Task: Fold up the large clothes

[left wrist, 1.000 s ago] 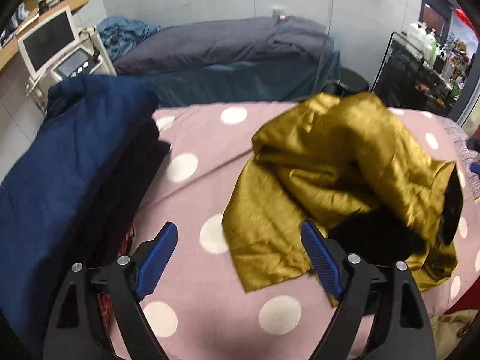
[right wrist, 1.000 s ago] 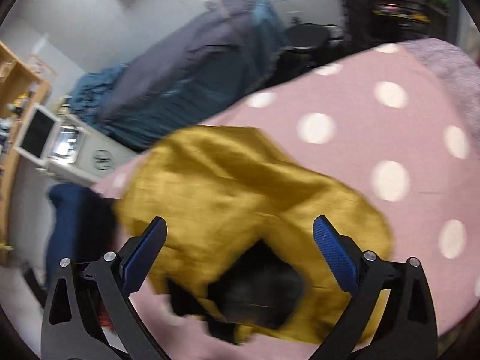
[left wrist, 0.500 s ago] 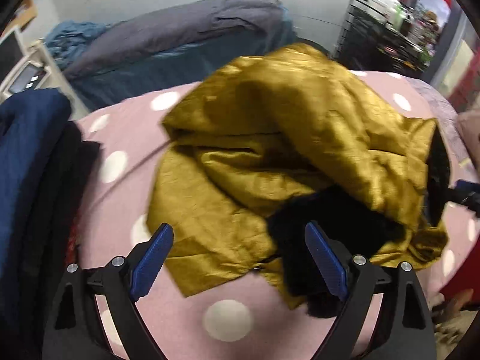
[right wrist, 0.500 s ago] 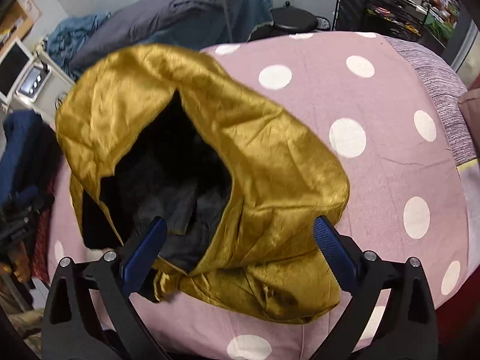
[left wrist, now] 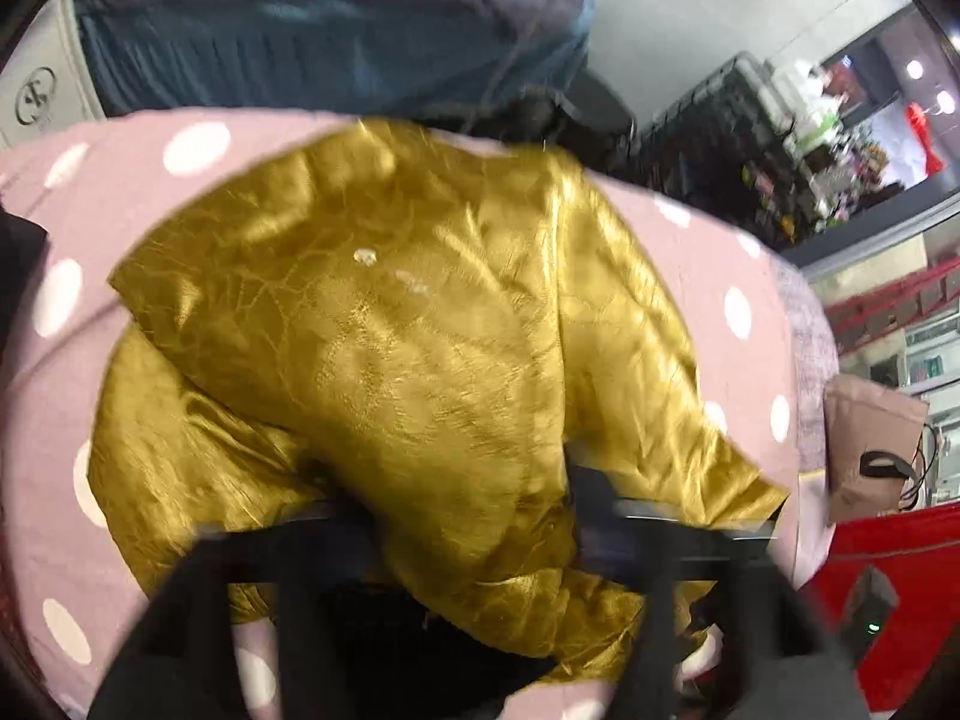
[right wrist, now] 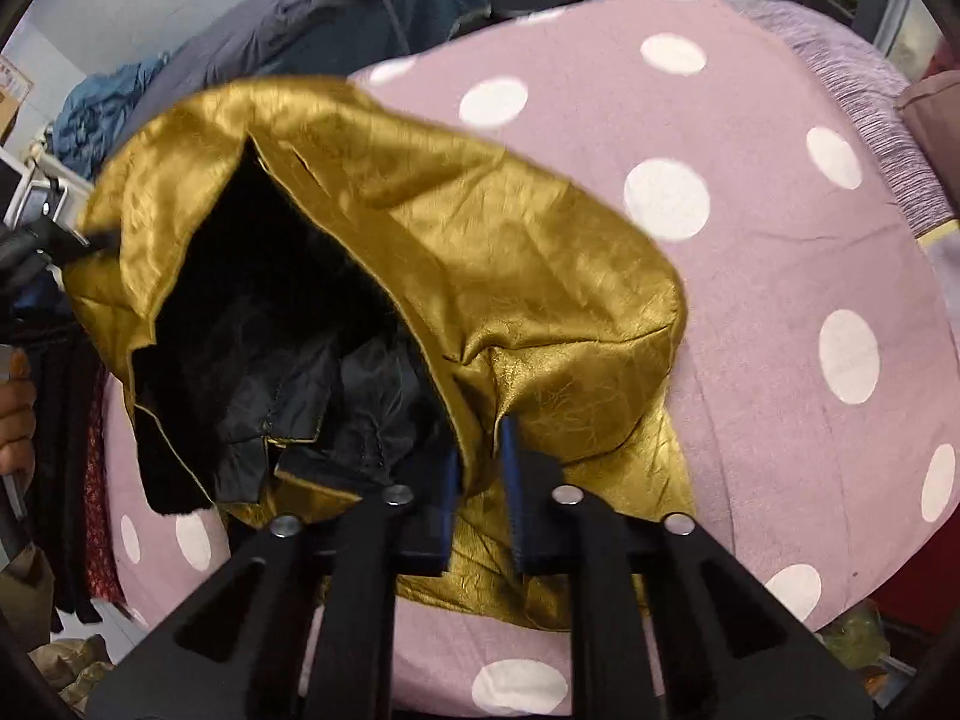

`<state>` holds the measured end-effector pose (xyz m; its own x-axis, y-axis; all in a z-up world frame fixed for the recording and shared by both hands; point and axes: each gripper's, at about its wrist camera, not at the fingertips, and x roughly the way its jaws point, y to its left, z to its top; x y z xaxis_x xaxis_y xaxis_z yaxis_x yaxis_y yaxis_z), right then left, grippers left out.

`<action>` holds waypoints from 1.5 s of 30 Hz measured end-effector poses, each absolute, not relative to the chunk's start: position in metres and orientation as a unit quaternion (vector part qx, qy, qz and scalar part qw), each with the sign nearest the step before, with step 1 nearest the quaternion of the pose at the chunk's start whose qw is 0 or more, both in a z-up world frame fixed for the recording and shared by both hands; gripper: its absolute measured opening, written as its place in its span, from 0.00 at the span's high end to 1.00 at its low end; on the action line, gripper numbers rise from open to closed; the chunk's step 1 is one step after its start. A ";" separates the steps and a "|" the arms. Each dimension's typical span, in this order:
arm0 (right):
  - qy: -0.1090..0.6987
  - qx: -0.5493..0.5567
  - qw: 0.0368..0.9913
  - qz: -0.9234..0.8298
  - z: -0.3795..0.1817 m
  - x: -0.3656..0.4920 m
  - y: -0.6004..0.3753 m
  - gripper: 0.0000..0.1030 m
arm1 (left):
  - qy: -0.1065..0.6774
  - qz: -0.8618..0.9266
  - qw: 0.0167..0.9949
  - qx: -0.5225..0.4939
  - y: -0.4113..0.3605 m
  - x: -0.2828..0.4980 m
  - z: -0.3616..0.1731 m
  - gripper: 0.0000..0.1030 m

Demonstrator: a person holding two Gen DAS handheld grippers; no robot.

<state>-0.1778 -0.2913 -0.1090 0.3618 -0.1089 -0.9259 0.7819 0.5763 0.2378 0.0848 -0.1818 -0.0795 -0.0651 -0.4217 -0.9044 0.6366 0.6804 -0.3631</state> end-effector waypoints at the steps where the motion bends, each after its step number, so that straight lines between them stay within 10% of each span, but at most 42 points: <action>1: 0.461 0.350 0.757 -0.304 -0.100 -0.182 -0.292 0.96 | 0.606 -0.400 0.680 0.100 -0.184 0.080 -0.075 0.79; 17: 0.076 0.216 0.956 -0.181 0.221 -0.266 -0.241 0.97 | 0.194 -0.565 0.801 0.031 -0.012 -0.033 0.258 0.92; 30: -0.132 0.125 0.983 -0.023 0.351 -0.378 -0.168 0.97 | -0.008 -0.654 0.756 0.003 0.134 -0.134 0.362 0.92; 40: -0.046 0.180 0.980 -0.078 0.335 -0.257 -0.244 0.97 | 0.152 -0.596 0.788 -0.022 0.051 -0.045 0.317 0.87; 42: 0.020 0.216 0.967 -0.133 0.290 -0.210 -0.272 0.95 | 0.225 -0.574 0.787 -0.001 0.013 -0.013 0.267 0.59; 44: 0.085 0.258 0.949 -0.159 0.235 -0.167 -0.300 0.75 | 0.285 -0.527 0.801 0.006 -0.012 0.011 0.217 0.47; 45: 0.132 0.274 0.936 -0.177 0.202 -0.146 -0.312 0.42 | 0.328 -0.507 0.797 -0.002 -0.026 0.028 0.176 0.40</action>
<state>-0.1459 -0.3116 0.2024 0.9021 -0.2591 -0.3451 0.4044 0.7866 0.4665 0.0285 -0.0255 0.1758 0.2708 -0.8101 -0.5200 0.8071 0.4855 -0.3361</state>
